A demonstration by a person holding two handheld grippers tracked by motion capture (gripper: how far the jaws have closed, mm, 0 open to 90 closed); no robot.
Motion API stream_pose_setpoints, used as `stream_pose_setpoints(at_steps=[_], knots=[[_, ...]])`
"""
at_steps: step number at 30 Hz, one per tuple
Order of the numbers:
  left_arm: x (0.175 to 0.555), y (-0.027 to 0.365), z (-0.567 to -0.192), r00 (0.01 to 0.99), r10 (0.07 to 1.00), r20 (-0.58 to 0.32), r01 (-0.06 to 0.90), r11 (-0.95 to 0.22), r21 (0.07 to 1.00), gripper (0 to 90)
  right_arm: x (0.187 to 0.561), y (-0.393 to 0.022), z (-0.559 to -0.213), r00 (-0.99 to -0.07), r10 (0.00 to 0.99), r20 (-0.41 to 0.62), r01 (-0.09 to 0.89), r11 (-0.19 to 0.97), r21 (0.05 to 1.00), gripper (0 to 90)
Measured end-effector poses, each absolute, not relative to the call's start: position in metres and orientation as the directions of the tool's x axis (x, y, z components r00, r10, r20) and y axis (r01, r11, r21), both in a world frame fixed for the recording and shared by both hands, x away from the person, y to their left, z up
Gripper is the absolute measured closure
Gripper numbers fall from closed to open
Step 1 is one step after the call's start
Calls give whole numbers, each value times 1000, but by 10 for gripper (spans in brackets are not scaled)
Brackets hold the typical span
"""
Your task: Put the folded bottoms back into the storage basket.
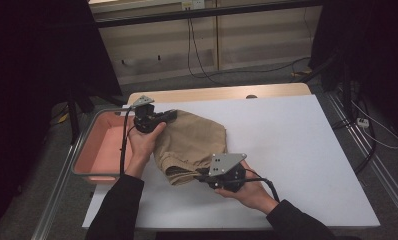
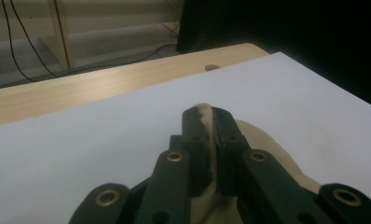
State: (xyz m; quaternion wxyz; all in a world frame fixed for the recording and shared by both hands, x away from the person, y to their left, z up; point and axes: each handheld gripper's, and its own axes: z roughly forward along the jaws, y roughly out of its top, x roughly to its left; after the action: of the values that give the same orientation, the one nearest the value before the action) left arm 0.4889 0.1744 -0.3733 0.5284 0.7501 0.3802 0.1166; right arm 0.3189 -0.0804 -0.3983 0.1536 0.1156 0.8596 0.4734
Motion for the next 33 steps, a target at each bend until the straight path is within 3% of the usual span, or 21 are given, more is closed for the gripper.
stream_pose_setpoints(at_steps=[33], knots=[[482,222,-340,669,707,-227,380,-64,923,854,332,-42,-384,-939,306,-158,7,477,879,794]])
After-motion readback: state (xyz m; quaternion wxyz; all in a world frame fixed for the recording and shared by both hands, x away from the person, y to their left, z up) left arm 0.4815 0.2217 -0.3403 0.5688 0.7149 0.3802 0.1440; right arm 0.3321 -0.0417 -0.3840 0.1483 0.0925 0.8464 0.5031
